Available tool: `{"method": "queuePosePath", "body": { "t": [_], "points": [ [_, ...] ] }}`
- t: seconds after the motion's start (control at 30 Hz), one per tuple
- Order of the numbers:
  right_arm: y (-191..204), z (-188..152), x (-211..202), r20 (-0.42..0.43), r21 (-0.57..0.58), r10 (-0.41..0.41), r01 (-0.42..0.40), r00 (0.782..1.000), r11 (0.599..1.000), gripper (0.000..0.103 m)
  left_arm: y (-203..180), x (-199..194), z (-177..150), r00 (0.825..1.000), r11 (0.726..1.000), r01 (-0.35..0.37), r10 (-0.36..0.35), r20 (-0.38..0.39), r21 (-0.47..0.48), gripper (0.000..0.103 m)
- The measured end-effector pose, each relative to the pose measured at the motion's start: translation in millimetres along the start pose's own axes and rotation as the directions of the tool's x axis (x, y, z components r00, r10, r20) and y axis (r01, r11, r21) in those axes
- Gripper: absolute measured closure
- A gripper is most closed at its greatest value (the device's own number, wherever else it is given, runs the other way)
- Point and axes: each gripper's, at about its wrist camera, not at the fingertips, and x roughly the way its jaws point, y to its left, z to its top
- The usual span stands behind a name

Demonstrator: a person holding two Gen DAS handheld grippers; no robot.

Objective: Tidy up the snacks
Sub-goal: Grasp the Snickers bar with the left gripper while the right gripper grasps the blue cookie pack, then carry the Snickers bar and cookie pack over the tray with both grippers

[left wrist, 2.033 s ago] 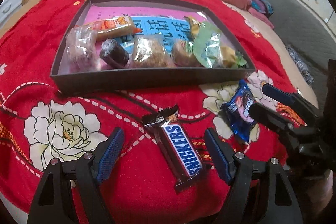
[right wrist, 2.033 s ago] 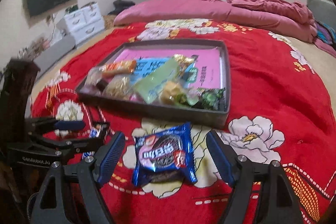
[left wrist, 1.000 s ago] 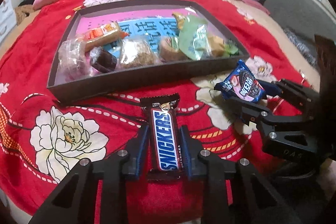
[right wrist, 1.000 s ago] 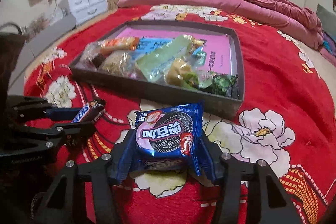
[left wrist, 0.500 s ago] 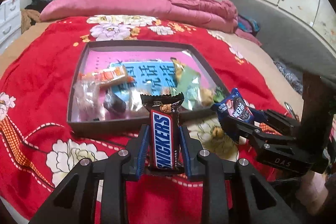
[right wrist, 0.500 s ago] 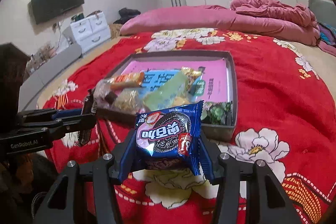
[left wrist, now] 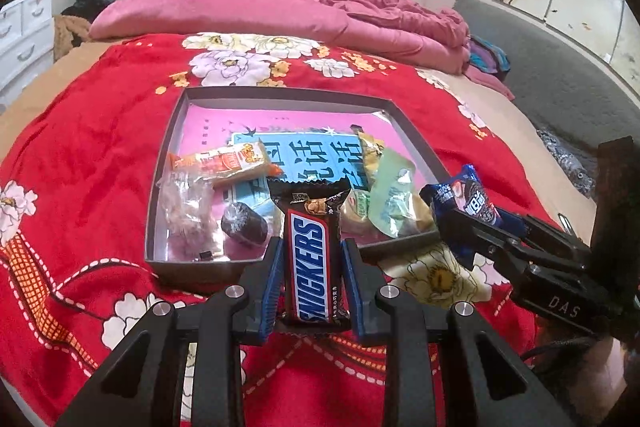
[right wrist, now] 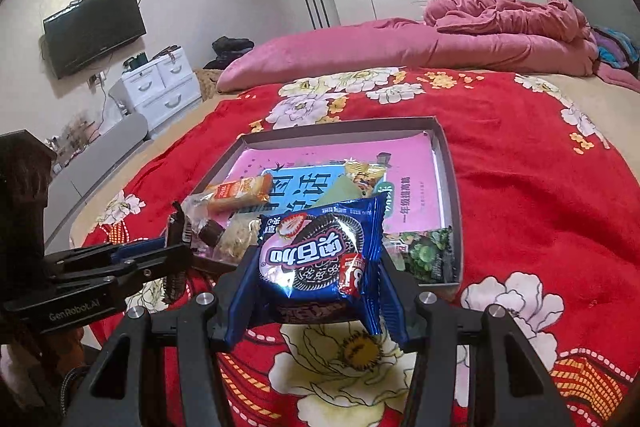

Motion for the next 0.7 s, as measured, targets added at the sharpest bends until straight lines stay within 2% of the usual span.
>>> {"method": "queuePosePath", "body": {
  "t": [0.7],
  "points": [
    [8.6,15.3,40.2,-0.02,0.02,-0.032,0.033,0.999,0.999,0.048,16.3,43.7,22.6,0.999,0.999,-0.025,0.023,-0.036,-0.048,0.074]
  ]
}}
